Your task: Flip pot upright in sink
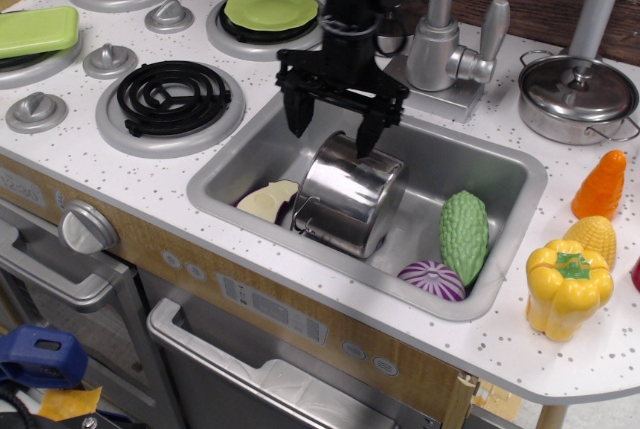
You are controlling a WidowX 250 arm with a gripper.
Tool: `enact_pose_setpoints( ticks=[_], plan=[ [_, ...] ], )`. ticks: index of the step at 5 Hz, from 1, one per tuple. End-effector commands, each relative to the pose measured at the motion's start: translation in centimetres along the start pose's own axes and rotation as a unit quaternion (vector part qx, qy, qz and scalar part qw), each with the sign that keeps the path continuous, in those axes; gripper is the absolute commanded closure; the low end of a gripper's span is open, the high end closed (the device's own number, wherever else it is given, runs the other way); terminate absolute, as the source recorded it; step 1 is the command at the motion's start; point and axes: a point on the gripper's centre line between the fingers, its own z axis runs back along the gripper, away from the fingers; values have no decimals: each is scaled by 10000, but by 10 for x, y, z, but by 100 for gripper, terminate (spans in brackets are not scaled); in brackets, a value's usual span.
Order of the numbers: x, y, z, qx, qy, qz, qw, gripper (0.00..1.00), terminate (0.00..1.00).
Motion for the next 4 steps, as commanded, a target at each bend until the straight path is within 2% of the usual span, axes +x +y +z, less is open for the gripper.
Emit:
enact_pose_setpoints(
  ticks=[1, 2, 3, 4],
  plan=[
    [12, 11, 9, -598, -560, 99, 9966, 0, 0],
    [11, 12, 2, -1562, -569, 554, 9845, 0, 0],
    [11, 19, -2, -2597, -371, 1040, 9594, 0, 0],
    [11, 22, -6, -3385, -217, 1355, 9309, 0, 0]
  ],
)
